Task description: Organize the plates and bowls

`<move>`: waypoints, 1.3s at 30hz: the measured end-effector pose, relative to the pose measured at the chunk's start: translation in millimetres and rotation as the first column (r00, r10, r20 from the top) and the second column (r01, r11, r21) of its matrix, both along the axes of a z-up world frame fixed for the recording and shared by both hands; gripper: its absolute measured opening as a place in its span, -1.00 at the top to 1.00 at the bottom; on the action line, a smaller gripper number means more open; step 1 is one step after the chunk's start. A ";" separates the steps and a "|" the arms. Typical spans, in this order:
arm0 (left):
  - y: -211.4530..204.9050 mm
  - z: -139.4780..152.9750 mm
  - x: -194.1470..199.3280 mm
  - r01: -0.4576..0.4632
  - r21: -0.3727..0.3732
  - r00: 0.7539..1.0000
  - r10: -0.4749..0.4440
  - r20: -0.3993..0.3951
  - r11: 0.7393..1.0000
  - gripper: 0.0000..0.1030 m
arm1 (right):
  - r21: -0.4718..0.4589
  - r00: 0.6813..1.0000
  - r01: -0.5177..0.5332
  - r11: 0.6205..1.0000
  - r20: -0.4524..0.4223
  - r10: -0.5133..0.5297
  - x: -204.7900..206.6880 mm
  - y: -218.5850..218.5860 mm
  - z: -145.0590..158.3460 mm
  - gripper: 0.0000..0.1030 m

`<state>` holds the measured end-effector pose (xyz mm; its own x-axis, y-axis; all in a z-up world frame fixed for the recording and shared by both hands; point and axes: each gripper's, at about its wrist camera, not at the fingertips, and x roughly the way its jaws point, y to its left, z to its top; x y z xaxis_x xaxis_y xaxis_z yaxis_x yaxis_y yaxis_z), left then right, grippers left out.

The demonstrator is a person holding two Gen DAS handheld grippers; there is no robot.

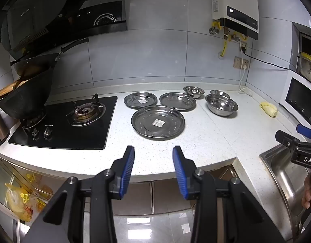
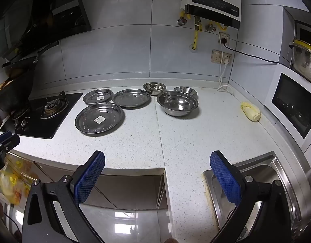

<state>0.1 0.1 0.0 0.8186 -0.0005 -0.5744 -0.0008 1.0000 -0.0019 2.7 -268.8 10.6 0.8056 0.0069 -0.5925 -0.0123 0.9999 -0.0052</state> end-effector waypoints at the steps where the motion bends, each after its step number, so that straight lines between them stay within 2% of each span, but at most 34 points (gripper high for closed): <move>1: 0.0 0.0 0.1 0.000 0.001 1.000 0.000 0.000 1.000 0.27 | 0.000 1.000 0.000 1.000 0.000 0.000 0.4 0.1 -0.5 -0.98; 39: -1.6 -2.0 -1.3 0.001 -0.002 1.000 -0.001 0.004 1.000 0.27 | -0.002 1.000 0.005 1.000 -0.004 -0.005 1.6 2.7 -1.4 -0.98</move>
